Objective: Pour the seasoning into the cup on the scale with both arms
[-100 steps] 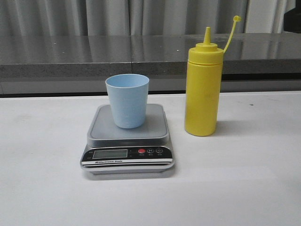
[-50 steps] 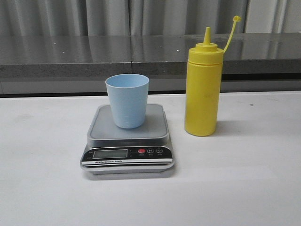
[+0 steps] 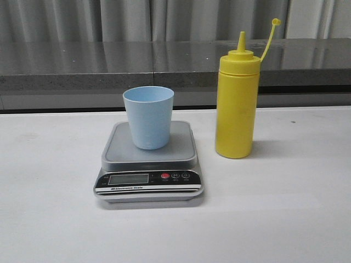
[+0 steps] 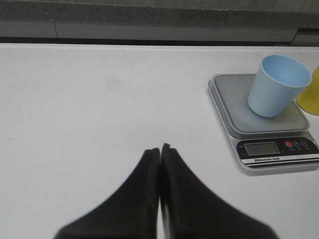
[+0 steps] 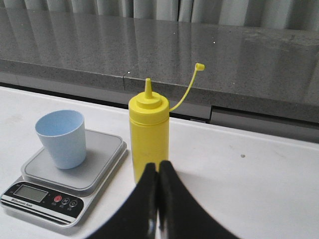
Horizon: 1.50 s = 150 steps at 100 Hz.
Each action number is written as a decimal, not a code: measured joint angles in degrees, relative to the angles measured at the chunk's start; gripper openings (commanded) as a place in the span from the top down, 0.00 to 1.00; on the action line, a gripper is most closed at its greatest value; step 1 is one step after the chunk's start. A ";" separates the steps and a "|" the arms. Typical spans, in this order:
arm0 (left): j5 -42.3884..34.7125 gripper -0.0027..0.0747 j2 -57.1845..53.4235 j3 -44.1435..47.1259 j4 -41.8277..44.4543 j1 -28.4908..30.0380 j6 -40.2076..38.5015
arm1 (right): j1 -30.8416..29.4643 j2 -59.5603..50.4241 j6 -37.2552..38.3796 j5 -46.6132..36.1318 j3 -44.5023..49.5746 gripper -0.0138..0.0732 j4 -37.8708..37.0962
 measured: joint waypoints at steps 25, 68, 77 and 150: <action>0.00 0.99 0.00 0.00 0.00 0.00 0.00 | 0.00 -5.17 0.00 4.39 0.00 0.92 0.00; 0.00 0.99 0.00 0.00 0.00 0.00 0.00 | -1.43 -6.46 0.00 3.29 1.45 0.92 0.00; 0.00 0.99 0.00 0.00 0.00 0.00 0.00 | -4.70 -8.02 0.00 0.63 3.88 0.92 0.60; 0.00 0.99 0.00 0.00 0.00 0.00 0.00 | -17.09 -24.56 0.25 -5.17 22.69 0.92 2.83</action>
